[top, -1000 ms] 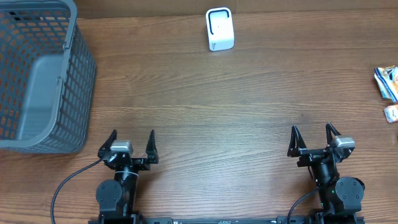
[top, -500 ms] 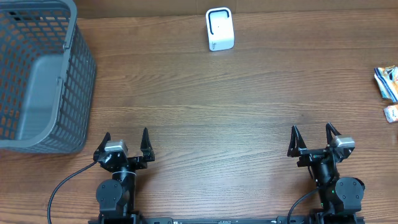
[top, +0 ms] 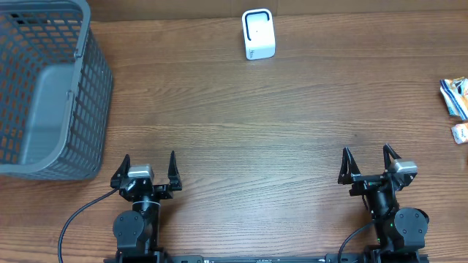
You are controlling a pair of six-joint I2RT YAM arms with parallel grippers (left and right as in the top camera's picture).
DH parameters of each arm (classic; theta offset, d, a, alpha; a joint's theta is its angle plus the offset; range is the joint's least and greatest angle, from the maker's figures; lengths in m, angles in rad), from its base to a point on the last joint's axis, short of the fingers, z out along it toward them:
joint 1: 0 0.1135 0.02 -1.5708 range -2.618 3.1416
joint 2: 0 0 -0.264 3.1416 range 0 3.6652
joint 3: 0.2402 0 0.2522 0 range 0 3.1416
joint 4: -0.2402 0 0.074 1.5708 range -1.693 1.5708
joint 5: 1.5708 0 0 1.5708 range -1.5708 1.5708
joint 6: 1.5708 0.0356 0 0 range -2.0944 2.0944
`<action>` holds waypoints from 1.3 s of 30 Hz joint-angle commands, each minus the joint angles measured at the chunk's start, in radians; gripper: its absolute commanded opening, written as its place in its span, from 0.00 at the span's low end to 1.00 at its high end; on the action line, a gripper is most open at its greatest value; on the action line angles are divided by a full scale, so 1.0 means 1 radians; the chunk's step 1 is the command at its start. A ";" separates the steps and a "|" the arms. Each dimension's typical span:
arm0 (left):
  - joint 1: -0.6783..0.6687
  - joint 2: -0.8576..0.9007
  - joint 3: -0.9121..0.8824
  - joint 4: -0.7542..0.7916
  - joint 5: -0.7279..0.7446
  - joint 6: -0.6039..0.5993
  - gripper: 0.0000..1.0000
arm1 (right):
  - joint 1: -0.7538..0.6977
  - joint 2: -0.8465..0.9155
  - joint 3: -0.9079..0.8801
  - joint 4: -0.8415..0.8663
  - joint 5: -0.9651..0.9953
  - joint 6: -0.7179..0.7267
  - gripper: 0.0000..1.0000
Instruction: Scan the item barcode
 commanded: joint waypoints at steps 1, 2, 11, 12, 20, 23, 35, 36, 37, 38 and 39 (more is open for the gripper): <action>0.005 -0.013 -0.007 0.004 0.011 0.029 1.00 | -0.006 -0.012 -0.010 0.003 0.005 -0.004 1.00; 0.005 -0.013 -0.007 0.004 0.010 0.030 1.00 | -0.006 -0.012 -0.010 0.003 0.006 -0.004 1.00; 0.005 -0.012 -0.007 0.004 0.011 0.029 1.00 | -0.006 -0.012 -0.010 0.003 0.006 -0.004 1.00; 0.005 -0.012 -0.007 0.004 0.010 0.030 1.00 | -0.006 -0.012 -0.010 0.003 0.005 -0.004 1.00; 0.005 -0.012 -0.007 0.004 0.011 0.029 1.00 | -0.006 -0.012 -0.010 0.003 0.005 -0.004 1.00; 0.005 -0.012 -0.007 0.004 0.011 0.030 1.00 | -0.006 -0.012 -0.010 0.003 0.005 -0.004 1.00; 0.005 -0.012 -0.007 0.004 0.011 0.030 1.00 | -0.005 -0.012 -0.010 -0.002 0.091 -0.108 1.00; 0.005 -0.012 -0.007 0.004 0.011 0.029 1.00 | -0.005 -0.012 -0.010 -0.002 0.091 -0.134 1.00; 0.005 -0.012 -0.007 0.004 0.011 0.030 1.00 | -0.005 -0.012 -0.010 -0.002 0.091 -0.167 1.00; 0.005 -0.012 -0.007 0.004 0.011 0.030 1.00 | -0.005 -0.012 -0.010 -0.003 0.091 -0.189 1.00; 0.005 -0.012 -0.007 0.004 0.011 0.029 1.00 | -0.005 -0.012 -0.010 -0.003 0.091 -0.216 1.00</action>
